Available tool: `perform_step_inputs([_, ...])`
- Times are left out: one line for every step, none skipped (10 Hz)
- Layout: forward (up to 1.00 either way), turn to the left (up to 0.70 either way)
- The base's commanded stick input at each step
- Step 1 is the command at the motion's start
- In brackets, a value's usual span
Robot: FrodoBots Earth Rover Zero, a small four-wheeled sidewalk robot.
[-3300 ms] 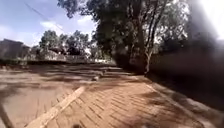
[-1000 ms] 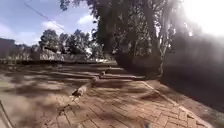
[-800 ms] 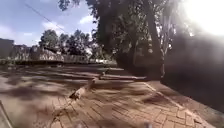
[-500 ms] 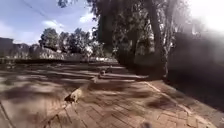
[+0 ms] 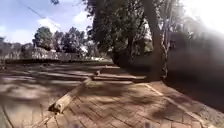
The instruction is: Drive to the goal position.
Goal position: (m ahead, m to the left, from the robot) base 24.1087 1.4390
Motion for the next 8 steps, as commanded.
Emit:
perform_step_inputs([0.7,0.0])
perform_step_inputs([0.7,0.0])
perform_step_inputs([0.7,0.0])
perform_step_inputs([0.7,0.0])
perform_step_inputs([0.7,0.0])
perform_step_inputs([0.7,0.0])
perform_step_inputs([0.7,0.0])
perform_step_inputs([0.7,0.0])
